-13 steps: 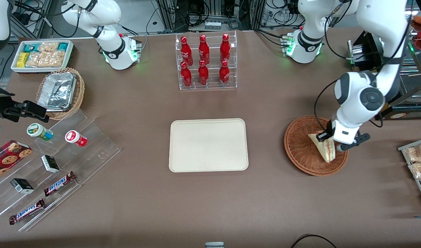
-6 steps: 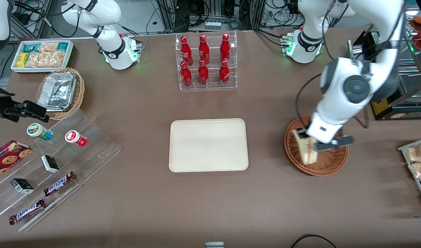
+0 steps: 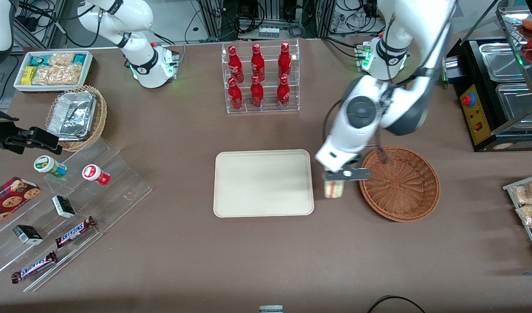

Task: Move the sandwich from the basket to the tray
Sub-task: 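Lift the sandwich and carry it over the white tray, then lower the sandwich onto the tray and open the left gripper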

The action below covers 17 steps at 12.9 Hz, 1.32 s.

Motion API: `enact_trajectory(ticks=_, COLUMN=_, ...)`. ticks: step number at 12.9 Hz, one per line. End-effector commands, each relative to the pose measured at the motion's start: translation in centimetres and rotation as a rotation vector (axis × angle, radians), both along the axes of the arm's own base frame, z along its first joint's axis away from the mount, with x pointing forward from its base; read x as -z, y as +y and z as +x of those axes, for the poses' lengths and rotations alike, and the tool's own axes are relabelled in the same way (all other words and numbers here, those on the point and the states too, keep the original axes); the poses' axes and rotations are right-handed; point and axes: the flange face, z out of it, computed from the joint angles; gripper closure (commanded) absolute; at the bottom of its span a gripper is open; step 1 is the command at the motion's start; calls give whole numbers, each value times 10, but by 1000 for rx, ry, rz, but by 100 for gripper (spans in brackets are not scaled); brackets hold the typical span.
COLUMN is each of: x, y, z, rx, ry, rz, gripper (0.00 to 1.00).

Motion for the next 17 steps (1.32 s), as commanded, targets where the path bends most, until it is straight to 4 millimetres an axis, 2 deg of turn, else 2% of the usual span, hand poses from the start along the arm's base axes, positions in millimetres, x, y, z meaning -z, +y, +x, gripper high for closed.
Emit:
enact_trajectory(ticks=1, x=20, y=-48, z=3, rx=-11, ry=-9, rz=13, gripper=100)
enact_trajectory(ticks=3, x=32, y=-79, z=2, rx=9, ry=-11, rz=2, gripper=100)
enact_trajectory(ticks=6, x=60, y=-118, z=4, rx=14, ry=-10, rz=-4, gripper=100)
enact_trajectory(ticks=9, x=74, y=-130, z=2, rx=43, ry=-27, rz=8, gripper=100)
enact_trajectory(ticks=13, x=103, y=-137, z=0, rx=74, ry=-60, rz=24, gripper=100)
enact_trajectory(ticks=17, x=120, y=-136, z=-1, rx=59, ry=-47, rz=34, gripper=100)
